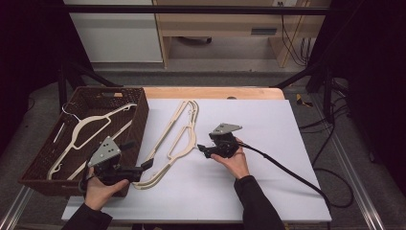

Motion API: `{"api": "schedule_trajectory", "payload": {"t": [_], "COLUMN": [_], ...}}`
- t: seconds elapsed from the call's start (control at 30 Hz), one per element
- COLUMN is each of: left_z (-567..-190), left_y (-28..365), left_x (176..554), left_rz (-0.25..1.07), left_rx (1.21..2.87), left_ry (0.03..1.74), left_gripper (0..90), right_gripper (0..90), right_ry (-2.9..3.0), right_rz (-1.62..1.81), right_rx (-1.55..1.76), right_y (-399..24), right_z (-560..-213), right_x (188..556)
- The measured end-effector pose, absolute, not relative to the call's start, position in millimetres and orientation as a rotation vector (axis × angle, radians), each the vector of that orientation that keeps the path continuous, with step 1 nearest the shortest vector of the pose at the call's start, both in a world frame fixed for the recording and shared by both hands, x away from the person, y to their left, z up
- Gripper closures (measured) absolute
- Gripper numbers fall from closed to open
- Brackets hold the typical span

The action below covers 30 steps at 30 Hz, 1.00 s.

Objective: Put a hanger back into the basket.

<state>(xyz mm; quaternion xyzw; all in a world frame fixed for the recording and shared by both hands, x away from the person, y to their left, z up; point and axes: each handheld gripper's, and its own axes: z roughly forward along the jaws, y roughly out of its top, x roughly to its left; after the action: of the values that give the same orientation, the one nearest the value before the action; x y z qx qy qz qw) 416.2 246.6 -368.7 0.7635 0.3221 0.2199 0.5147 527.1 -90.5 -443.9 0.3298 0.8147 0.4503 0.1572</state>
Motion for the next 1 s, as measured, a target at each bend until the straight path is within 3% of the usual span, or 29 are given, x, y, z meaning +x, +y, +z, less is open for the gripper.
{"api": "schedule_trajectory", "payload": {"t": [0.4,1.0], "left_z": [-365.0,-364.9], "left_y": [251.8,252.4], "left_x": [415.5,415.8], "left_rz": [0.543,0.544], "left_rx": [1.818,1.825], "left_ry": [0.772,0.770], "left_gripper": [9.5,10.2], "right_gripper": [58.3,83.1], "right_ry": [2.411,2.489], "right_rz": [1.211,1.181], "right_rx": [0.919,0.931], "right_y": [-79.0,-75.3], "right_z": [-467.7,-484.5], "right_x": [543.6,549.1]}}
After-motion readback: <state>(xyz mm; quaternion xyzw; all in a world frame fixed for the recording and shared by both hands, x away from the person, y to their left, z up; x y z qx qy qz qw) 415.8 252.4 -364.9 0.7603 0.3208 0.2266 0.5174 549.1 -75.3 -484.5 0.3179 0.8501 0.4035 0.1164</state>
